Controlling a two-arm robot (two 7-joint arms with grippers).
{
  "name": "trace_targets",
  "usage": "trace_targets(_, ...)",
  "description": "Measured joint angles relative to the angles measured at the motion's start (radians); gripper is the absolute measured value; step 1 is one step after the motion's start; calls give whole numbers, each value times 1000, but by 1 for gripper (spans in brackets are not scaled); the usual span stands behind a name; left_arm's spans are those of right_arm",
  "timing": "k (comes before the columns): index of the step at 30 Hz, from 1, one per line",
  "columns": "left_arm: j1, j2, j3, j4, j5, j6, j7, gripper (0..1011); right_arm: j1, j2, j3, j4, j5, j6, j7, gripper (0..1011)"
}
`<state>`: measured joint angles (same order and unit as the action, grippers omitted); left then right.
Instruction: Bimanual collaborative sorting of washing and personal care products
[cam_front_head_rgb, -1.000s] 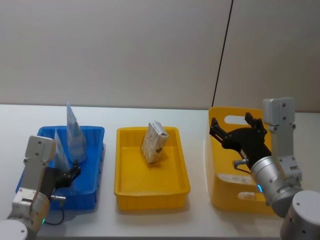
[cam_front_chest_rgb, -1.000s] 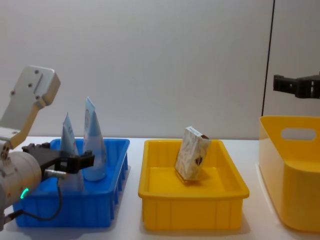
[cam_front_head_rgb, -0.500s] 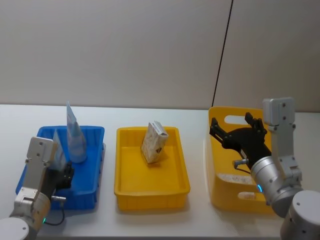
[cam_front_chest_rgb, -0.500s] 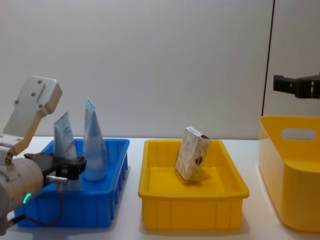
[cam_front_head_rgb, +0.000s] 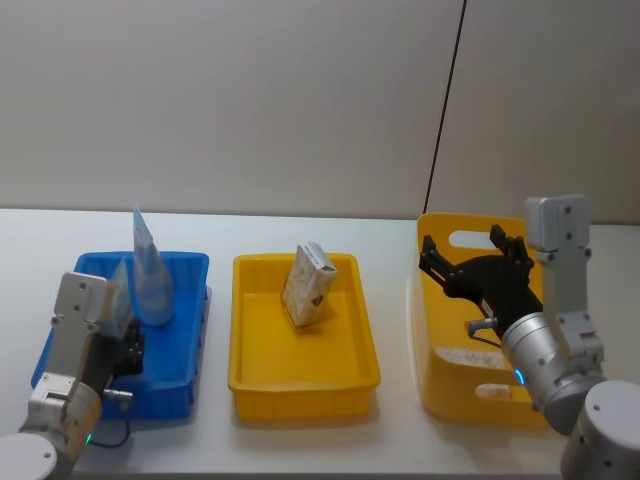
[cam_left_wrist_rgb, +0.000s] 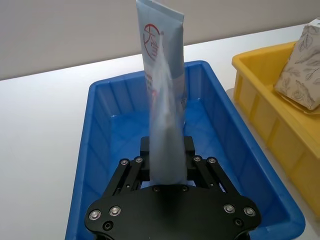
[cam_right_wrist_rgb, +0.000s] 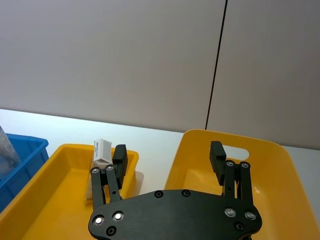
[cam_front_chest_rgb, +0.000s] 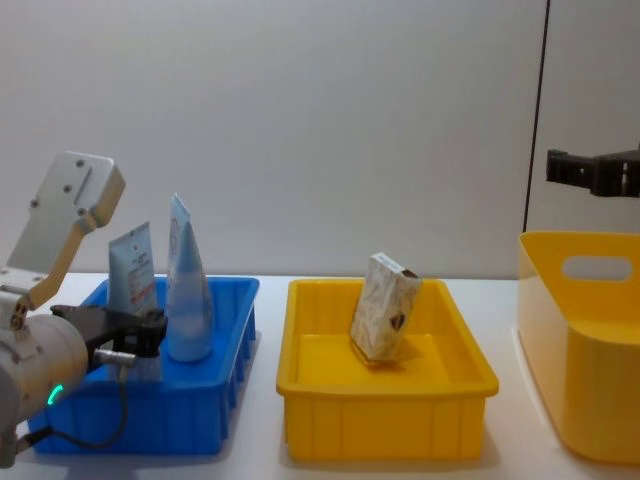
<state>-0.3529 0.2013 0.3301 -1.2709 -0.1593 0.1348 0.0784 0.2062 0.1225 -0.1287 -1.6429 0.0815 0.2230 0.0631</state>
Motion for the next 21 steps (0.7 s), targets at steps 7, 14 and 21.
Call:
trace_targets(7, 2, 6, -2, -19, 6, -37, -19, 310, 0, 0, 0, 0, 0, 0, 0, 1004)
trace_targets(14, 6, 24, -5, -59, 11, -85, -51, 286, 0, 0, 0, 0, 0, 0, 0, 1004)
trace_targets(21, 7, 49, -7, -108, 6, -126, -111, 286, 0, 0, 0, 0, 0, 0, 0, 1004)
